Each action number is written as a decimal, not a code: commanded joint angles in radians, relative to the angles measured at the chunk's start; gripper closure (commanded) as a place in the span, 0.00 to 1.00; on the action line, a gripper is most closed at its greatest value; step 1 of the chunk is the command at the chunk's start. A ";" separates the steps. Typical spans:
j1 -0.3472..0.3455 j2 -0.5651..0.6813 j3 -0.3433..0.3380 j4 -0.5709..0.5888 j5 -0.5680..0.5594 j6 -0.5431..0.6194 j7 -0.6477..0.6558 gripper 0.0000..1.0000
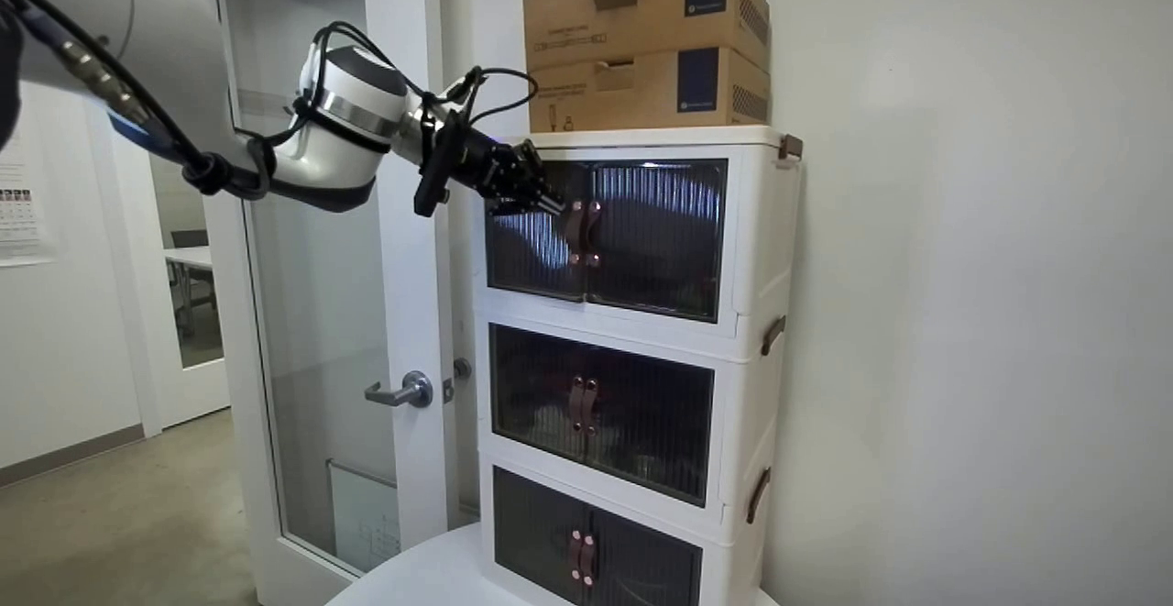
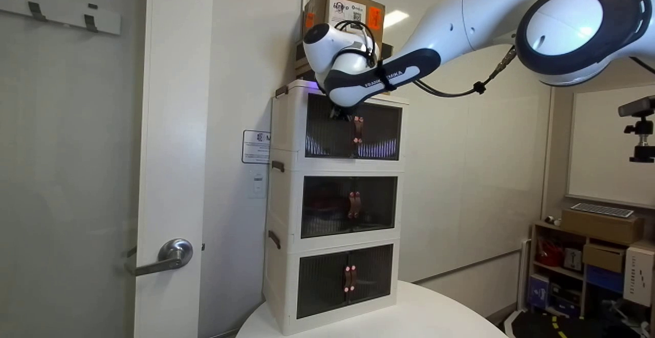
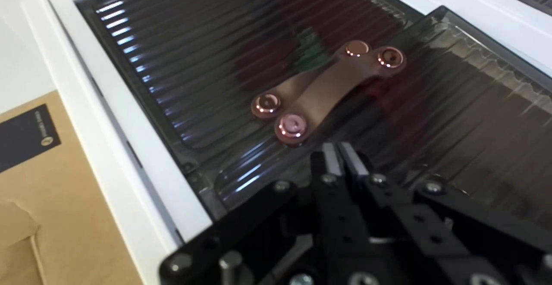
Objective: Close the top left cabinet door
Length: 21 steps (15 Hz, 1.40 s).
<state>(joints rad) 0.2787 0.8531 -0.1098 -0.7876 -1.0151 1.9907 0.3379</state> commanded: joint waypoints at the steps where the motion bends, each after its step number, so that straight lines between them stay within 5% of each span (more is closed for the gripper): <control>1: -0.090 -0.023 0.085 -0.025 0.105 0.132 -0.069 0.94; 8: -0.217 -0.063 0.201 -0.142 0.233 0.246 -0.166 0.94; 18: -0.243 -0.148 0.096 -0.383 -0.042 0.596 0.035 0.93; 21: -0.203 -0.182 0.020 -0.479 0.006 0.666 0.121 0.94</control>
<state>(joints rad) 0.0752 0.6592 -0.0135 -1.2327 -0.9876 2.5224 0.3659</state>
